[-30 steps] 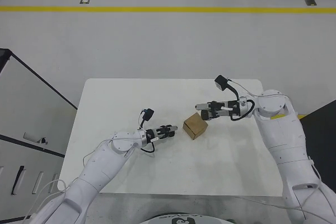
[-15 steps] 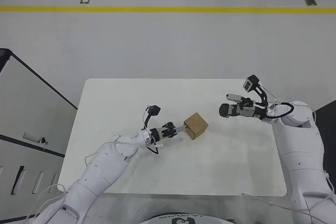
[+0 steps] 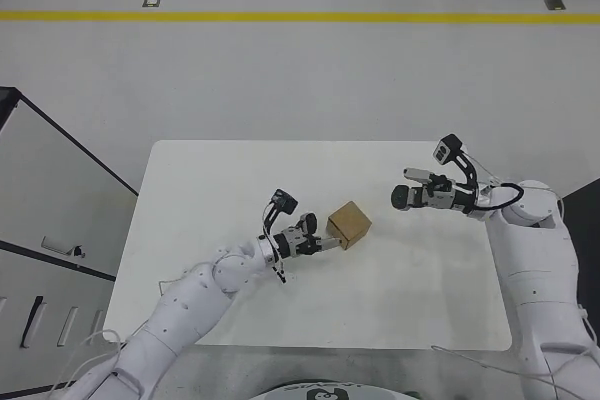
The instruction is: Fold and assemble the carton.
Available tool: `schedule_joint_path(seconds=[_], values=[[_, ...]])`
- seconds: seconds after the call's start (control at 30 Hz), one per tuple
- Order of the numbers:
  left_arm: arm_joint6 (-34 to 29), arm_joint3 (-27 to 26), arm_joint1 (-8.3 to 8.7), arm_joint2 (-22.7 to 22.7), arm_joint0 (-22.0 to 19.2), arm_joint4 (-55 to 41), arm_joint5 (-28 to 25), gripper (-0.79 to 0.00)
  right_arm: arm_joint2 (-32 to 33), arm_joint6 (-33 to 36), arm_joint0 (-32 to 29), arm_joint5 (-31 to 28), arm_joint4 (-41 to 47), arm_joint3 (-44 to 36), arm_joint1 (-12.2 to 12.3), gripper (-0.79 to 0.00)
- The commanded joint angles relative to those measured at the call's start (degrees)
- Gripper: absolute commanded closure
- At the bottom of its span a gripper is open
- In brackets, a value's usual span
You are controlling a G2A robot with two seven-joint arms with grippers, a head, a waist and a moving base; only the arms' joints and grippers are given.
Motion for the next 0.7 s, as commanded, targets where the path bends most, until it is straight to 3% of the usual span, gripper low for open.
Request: schedule_joint_path(seconds=[0.0,0.1,0.17,0.4,0.67], values=[[0.0,0.0,0.00,0.0,0.0,-0.1,0.0,-0.785,0.0,0.0,0.0,0.0,0.0,0.0,0.0,-0.785],[0.4,-1.1,0.05,0.4,0.0,2.7,-1.1,-0.785,0.0,0.0,0.0,0.0,0.0,0.0,0.0,-0.785],[5.0,-1.9,0.22,0.3,0.3,9.3,-2.5,-0.785,0.0,0.0,0.0,0.0,0.0,0.0,0.0,-0.785],[23.7,0.1,-0.48,3.9,-0.3,35.6,5.2,-0.785,0.0,0.0,0.0,0.0,0.0,0.0,0.0,-0.785],[23.3,0.6,-0.51,4.1,0.1,35.6,5.2,-0.785,0.0,0.0,0.0,0.0,0.0,0.0,0.0,-0.785]])
